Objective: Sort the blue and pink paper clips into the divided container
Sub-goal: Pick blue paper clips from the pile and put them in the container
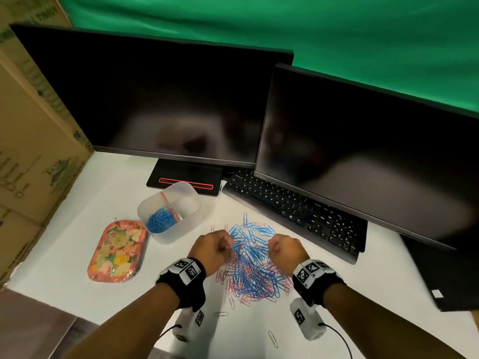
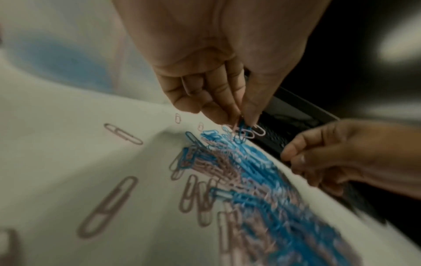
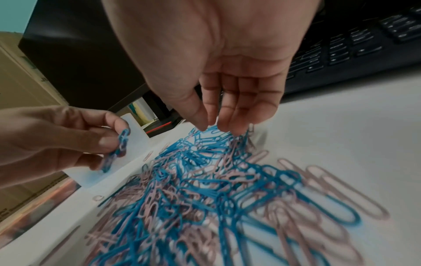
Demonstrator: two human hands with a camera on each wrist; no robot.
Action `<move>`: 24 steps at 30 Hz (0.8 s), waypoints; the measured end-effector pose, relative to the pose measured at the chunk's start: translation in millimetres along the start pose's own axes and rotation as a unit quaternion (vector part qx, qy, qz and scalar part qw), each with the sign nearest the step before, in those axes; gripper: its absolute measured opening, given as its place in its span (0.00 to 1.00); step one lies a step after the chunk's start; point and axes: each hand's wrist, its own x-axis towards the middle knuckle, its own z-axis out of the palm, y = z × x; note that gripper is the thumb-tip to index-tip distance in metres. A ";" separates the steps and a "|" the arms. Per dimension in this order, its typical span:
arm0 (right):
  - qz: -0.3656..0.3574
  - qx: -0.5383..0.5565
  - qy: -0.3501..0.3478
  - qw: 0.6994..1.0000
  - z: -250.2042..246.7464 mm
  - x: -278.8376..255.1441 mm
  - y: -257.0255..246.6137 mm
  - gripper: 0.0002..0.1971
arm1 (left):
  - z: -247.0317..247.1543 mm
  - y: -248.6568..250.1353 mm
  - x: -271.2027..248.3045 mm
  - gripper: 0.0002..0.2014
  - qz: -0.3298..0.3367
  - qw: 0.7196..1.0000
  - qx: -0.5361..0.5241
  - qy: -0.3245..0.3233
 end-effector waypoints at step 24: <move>-0.078 -0.181 -0.016 0.980 10.5 38.5 -17.0 0.23 | -5.7 -6.9 12.7 0.12 -0.063 0.983 -0.166 0.039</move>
